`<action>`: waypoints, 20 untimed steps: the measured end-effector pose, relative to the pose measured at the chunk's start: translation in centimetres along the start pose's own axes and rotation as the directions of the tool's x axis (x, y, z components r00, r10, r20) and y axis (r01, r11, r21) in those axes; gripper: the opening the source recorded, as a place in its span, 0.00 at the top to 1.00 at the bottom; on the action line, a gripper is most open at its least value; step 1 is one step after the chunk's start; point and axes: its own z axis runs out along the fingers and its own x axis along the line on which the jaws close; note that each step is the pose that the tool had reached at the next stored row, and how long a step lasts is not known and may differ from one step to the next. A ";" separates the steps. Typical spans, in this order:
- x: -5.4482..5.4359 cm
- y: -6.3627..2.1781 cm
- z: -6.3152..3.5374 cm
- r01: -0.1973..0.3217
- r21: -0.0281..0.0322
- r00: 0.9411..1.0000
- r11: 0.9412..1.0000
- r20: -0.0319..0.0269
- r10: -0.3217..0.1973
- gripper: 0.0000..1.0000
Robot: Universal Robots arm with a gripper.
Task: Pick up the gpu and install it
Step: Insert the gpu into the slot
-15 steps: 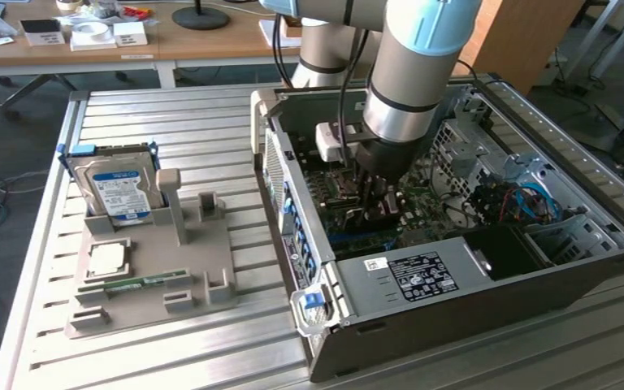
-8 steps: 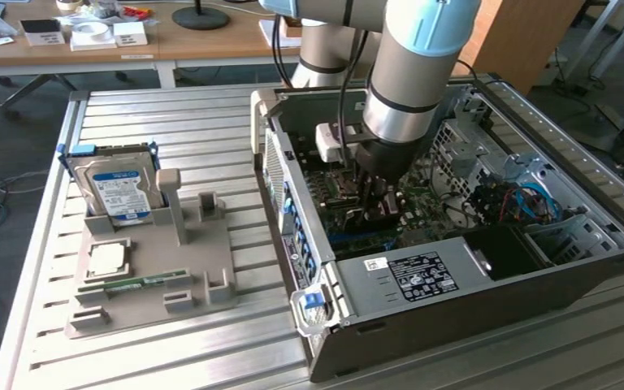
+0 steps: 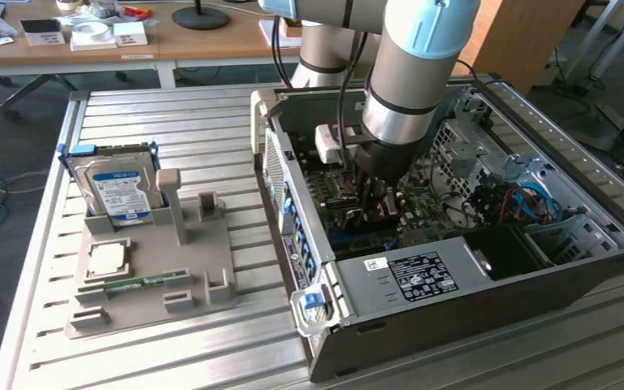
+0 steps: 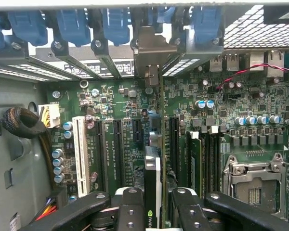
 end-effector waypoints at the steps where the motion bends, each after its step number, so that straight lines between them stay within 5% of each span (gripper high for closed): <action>1: 0.0 0.00 -0.02 0.000 0.000 1.000 1.000 0.000 0.000 0.73; 20: 0.0 -0.01 -0.20 0.020 -0.001 1.000 1.000 0.000 -0.020 0.73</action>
